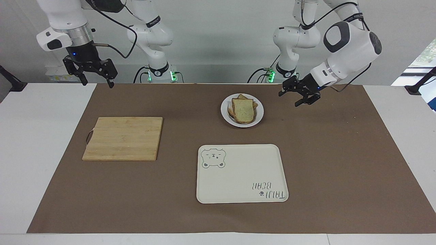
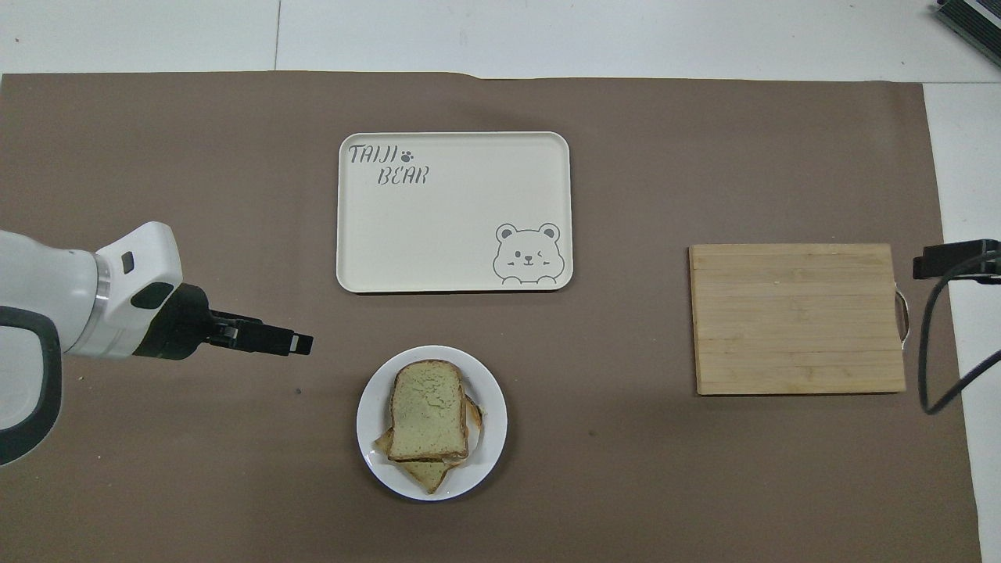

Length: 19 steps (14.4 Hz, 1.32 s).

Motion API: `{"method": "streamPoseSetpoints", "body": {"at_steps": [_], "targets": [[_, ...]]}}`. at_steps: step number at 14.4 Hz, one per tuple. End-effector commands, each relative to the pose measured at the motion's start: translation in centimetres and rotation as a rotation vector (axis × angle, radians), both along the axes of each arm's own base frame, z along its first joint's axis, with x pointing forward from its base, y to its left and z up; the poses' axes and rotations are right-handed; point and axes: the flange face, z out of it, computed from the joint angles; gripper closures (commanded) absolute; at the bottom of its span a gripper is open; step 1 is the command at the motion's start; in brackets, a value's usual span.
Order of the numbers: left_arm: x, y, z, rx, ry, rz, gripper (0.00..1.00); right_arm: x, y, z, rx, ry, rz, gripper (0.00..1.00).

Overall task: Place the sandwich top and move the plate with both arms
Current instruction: 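Reach the left gripper to the plate rim nearest it and grip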

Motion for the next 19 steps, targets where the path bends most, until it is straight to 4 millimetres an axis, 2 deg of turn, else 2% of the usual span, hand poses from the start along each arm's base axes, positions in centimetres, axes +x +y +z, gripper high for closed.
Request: {"method": "streamPoseSetpoints", "body": {"at_steps": [1,3,4,6,8,9,10,13,16,19], "targets": [[-2.8,0.6,-4.1,-0.061,0.001,0.002,0.0,0.0,-0.4,0.0,-0.002,0.013,0.012,0.0],[-4.0,0.9,-8.3,-0.108,-0.001,0.001,0.0,0.0,-1.0,-0.1,-0.006,0.014,0.001,0.0],[-4.5,1.1,-10.4,-0.112,0.002,0.008,0.0,0.1,-0.7,-0.1,-0.008,0.015,0.008,0.0],[-5.7,1.3,-13.6,-0.152,0.031,0.039,0.0,0.2,0.6,-0.3,-0.016,0.018,0.034,0.0],[-6.3,1.7,-16.3,-0.161,0.023,0.033,0.0,0.1,-0.3,-0.3,-0.009,0.018,0.022,0.0],[-6.5,1.6,-17.2,-0.154,0.018,0.033,0.01,0.1,-0.6,-0.3,-0.001,0.018,0.019,0.0],[-7.0,1.1,-18.1,-0.155,0.021,0.034,0.06,0.1,-0.6,-0.3,0.003,0.016,0.023,0.0],[-8.4,0.5,-20.1,-0.189,0.021,0.064,0.09,0.1,-0.1,-0.1,0.023,0.011,0.031,0.0],[-10.3,0.2,-23.9,-0.278,-0.007,0.083,0.12,0.1,0.1,-0.1,0.023,0.011,0.035,0.0],[-10.9,-0.4,-24.3,-0.312,-0.008,0.088,0.14,0.1,0.0,-0.1,0.023,0.011,0.034,0.0]]}}
